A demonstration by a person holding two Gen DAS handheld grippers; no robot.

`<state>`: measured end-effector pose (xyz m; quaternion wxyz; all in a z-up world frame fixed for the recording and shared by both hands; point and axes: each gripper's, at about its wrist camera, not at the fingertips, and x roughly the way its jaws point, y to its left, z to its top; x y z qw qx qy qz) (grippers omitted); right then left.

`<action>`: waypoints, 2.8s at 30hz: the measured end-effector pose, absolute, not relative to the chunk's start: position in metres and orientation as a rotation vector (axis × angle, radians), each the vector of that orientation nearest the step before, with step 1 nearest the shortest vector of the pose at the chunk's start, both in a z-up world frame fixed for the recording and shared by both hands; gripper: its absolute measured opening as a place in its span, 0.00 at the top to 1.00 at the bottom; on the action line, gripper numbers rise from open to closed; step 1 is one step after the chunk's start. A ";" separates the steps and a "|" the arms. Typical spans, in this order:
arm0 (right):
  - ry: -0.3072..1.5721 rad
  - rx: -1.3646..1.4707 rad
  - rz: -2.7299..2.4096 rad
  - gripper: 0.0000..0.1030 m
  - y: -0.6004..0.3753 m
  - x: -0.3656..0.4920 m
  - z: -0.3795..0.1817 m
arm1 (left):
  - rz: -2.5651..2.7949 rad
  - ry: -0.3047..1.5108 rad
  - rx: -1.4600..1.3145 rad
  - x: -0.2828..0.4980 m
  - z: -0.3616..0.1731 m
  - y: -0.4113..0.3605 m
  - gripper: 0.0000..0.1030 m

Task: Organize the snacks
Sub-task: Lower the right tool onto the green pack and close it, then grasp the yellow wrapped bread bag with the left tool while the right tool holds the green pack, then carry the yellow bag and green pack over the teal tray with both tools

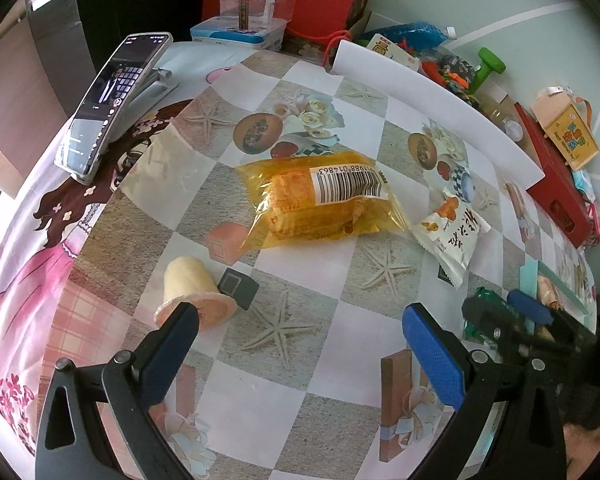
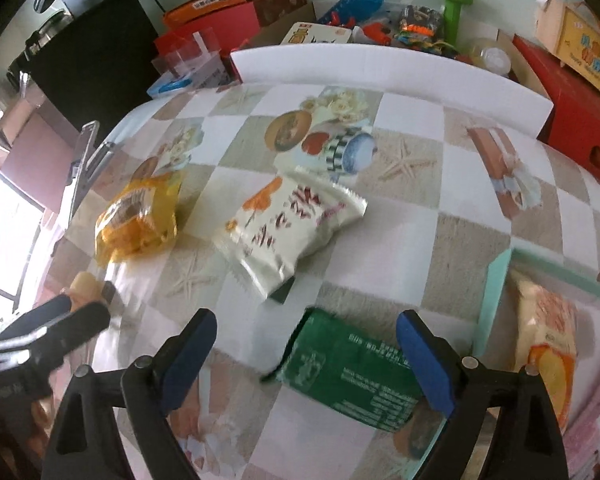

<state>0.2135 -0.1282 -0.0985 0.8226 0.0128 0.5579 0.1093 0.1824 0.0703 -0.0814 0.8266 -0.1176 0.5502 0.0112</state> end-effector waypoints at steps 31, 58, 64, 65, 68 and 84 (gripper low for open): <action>1.146 0.028 0.131 0.56 -0.131 0.184 -0.112 | -0.023 1.013 -0.414 0.235 -0.062 0.092 0.01; 1.136 0.049 0.158 0.59 -0.130 0.178 -0.103 | 0.063 1.072 -0.245 0.251 -0.081 0.059 0.24; 1.081 0.099 0.141 0.59 -0.139 0.165 -0.076 | 0.021 1.015 -0.236 0.238 -0.052 0.049 0.24; 1.073 0.113 0.133 0.59 -0.143 0.162 -0.072 | 0.009 1.005 -0.236 0.235 -0.046 0.046 0.24; 1.060 0.140 0.114 0.59 -0.152 0.156 -0.063 | -0.014 0.980 -0.231 0.228 -0.033 0.038 0.24; 0.962 0.279 -0.135 0.59 -0.255 0.128 -0.020 | -0.248 0.855 -0.150 0.192 0.025 -0.056 0.24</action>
